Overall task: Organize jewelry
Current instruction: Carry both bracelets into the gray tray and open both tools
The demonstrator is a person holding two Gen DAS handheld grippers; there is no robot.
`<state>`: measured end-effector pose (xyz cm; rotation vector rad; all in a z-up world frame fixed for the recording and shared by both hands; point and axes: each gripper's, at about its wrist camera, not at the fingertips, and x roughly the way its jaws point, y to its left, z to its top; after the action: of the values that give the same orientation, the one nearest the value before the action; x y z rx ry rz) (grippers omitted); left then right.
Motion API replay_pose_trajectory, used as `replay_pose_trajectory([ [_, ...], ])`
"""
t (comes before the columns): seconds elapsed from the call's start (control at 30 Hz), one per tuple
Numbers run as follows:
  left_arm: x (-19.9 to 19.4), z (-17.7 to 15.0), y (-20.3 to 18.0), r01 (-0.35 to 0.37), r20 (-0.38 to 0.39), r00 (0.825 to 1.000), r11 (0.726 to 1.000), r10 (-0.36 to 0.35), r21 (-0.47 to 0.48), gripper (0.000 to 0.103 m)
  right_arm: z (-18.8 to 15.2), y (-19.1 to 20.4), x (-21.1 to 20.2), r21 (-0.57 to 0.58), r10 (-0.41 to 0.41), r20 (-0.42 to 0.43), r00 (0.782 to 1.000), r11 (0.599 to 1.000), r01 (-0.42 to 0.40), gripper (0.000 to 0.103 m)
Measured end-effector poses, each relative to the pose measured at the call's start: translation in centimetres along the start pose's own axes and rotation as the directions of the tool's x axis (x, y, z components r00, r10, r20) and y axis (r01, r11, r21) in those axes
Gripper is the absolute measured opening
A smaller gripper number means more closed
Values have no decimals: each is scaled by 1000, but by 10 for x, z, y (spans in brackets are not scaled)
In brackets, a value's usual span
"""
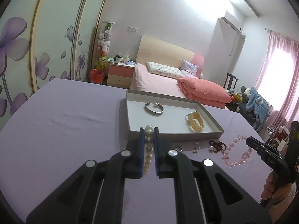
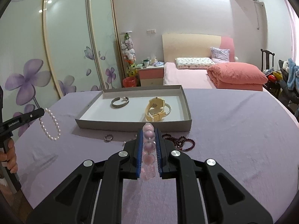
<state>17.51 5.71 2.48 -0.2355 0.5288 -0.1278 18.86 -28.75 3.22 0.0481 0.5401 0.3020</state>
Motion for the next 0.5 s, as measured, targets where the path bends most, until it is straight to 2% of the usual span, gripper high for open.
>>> replay_pose_trajectory([
  [0.5,-5,2,-9,17,10,1000,1000,-17,13,10,-1,-1,-5,5,-1,19,1000,1000,1,14],
])
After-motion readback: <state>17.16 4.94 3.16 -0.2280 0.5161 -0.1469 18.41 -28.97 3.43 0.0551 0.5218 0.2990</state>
